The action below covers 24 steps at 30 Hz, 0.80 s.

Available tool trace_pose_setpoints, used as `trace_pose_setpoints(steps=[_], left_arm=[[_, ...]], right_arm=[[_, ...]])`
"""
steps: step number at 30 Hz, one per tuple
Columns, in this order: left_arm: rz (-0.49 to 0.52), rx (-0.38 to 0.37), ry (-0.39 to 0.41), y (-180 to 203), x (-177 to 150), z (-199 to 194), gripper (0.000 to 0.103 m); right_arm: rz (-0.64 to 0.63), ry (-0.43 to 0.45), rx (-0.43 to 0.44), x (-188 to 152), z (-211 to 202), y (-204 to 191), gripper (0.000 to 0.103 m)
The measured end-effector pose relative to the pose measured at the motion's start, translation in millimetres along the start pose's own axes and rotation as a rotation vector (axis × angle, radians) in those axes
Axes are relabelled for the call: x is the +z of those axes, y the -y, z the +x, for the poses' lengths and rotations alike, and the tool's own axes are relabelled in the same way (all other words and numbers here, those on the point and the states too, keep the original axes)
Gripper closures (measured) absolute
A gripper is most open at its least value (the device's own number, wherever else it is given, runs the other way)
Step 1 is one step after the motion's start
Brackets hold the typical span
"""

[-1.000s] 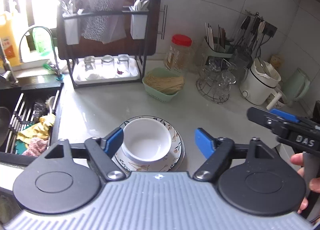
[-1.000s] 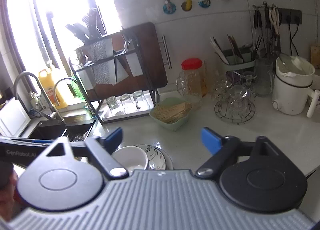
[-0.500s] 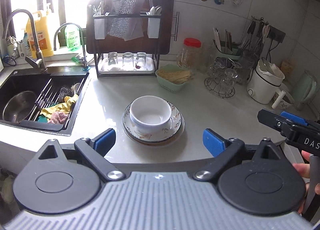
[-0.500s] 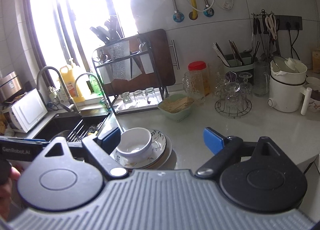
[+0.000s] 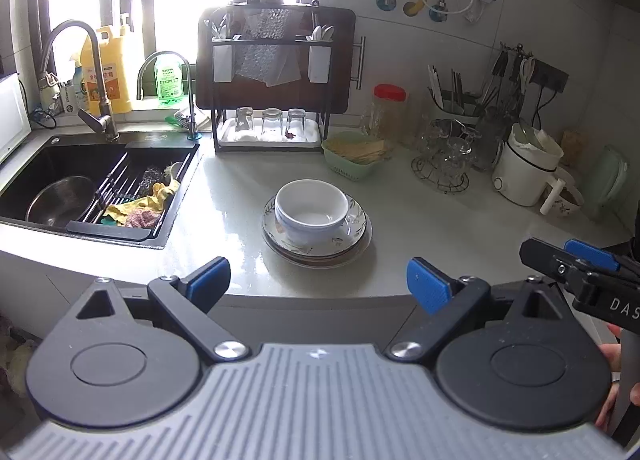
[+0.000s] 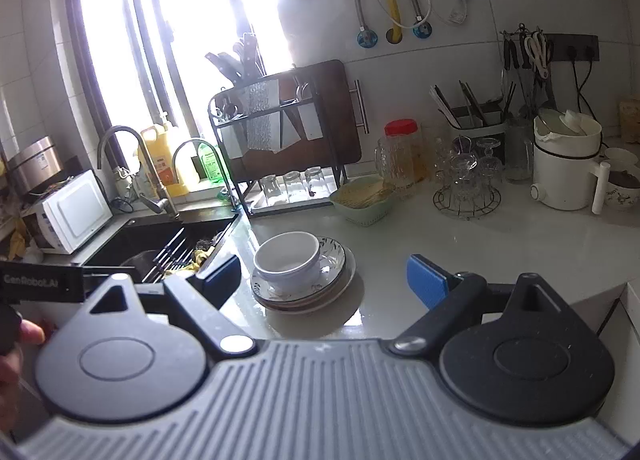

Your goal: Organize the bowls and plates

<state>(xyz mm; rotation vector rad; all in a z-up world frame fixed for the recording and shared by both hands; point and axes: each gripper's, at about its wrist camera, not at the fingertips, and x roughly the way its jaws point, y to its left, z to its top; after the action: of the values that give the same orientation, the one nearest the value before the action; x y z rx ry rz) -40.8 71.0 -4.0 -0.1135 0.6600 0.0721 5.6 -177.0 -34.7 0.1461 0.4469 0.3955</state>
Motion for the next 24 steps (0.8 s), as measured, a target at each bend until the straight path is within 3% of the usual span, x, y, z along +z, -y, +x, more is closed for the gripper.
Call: trace_pose_setpoints(steps=[9, 24], left_arm=[[0.009, 0.005, 0.0, 1, -21, -24, 0.006], [0.035, -0.026, 0.011, 5, -21, -37, 0.006]], right_arm=[[0.005, -0.007, 0.002, -18, -22, -5, 0.012], [0.011, 0.016, -0.019, -22, -39, -9, 0.012]])
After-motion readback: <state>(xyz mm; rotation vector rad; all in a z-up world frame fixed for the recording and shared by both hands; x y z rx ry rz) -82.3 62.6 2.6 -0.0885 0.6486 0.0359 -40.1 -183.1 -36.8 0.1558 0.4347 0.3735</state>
